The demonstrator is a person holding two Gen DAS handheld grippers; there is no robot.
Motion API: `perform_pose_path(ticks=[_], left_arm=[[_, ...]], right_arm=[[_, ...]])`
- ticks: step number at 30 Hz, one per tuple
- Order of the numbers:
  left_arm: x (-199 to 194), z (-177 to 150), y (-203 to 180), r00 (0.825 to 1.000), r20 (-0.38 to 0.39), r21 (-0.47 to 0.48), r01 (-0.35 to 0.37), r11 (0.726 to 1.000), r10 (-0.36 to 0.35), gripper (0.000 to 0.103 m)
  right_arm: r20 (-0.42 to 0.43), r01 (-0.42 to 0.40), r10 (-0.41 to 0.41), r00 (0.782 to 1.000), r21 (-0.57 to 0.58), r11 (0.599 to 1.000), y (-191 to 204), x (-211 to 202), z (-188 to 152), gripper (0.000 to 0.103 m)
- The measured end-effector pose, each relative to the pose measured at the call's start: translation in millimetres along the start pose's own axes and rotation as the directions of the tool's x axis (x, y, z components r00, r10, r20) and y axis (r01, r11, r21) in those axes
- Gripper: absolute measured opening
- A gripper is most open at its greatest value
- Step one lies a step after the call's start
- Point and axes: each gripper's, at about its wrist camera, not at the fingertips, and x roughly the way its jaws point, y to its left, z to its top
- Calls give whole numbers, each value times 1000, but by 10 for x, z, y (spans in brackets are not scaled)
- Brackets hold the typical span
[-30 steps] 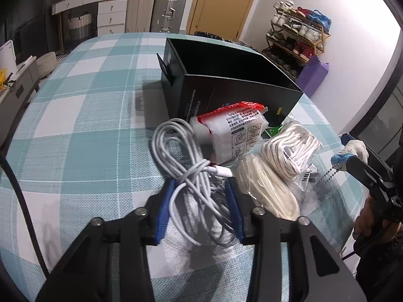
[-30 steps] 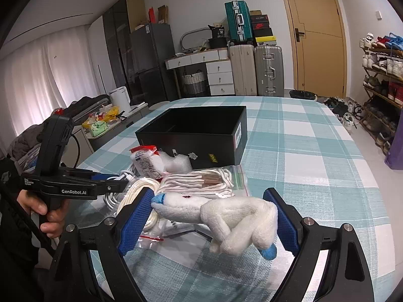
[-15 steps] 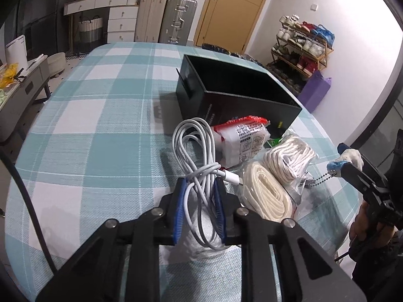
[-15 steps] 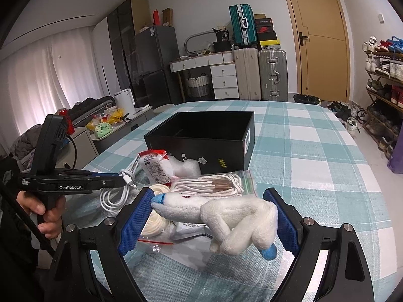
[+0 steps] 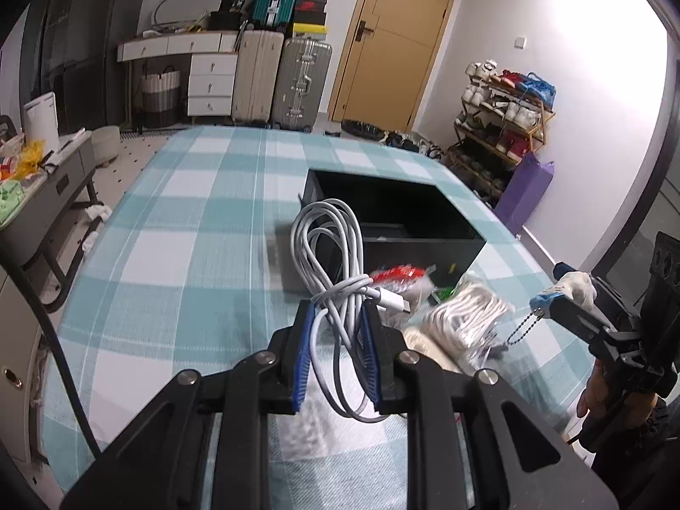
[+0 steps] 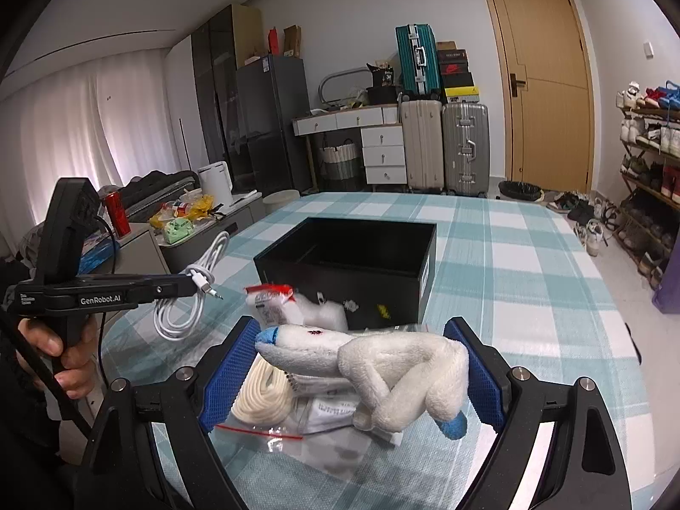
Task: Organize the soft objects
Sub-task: 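Grasp the coiled white cable with the left gripper while the right gripper holds the plush toy, then lower the cable and plush toy into the black box and open both grippers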
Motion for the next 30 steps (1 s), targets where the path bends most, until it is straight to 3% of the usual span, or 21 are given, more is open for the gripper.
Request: perform_pose_path(ticks=[12, 30], left_arm=[[26, 239, -195, 999, 32, 58, -4, 998, 2, 20], [321, 644, -325, 998, 54, 94, -17, 995, 12, 20]], right_arm=[[19, 4, -4, 1000, -31, 1000, 7, 21, 243, 89], [18, -21, 22, 1000, -28, 999, -98, 385, 641, 89]])
